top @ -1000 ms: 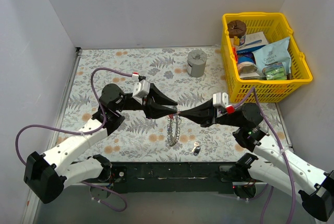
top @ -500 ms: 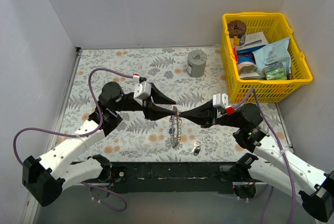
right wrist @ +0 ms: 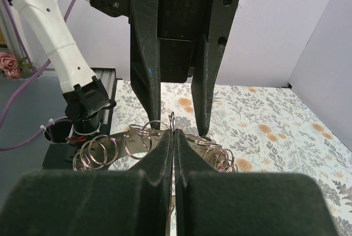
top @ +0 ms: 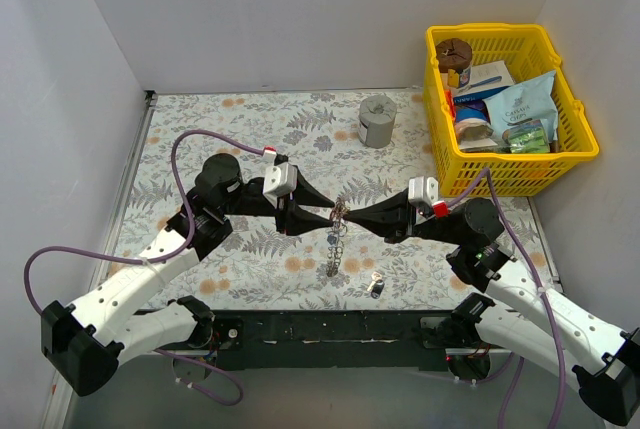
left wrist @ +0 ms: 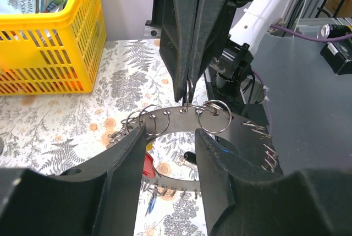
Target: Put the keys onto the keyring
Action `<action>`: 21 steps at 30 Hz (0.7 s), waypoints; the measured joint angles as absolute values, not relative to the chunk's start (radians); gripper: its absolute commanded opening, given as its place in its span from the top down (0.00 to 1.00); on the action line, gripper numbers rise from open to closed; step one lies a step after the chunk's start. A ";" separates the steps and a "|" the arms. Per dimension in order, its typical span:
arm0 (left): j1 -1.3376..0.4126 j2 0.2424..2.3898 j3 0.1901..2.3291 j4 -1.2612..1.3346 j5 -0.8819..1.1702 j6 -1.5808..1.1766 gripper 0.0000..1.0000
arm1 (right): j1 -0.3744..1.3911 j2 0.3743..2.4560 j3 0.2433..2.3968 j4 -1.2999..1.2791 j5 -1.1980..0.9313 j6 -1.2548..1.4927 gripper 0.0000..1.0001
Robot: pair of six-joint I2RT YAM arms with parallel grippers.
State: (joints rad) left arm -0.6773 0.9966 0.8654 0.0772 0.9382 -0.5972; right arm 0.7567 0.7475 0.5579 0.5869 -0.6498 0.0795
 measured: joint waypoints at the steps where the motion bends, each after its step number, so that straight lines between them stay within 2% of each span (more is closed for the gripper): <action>1: -0.677 0.997 0.866 0.073 0.940 -0.595 0.62 | 0.757 0.748 0.558 0.587 -0.650 0.080 0.99; 6: -0.677 1.004 0.866 0.119 0.954 -0.644 0.71 | 0.757 0.753 0.558 0.600 -0.653 0.086 0.99; 21: -0.677 1.046 0.865 0.285 0.995 -0.763 0.78 | 0.753 0.762 0.558 0.625 -0.657 0.103 0.99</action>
State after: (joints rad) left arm -0.6773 1.0458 0.8650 0.2848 0.9955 -0.7631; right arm 0.7532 0.7616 0.5579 0.6247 -0.6571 0.1028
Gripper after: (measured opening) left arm 0.234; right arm 0.023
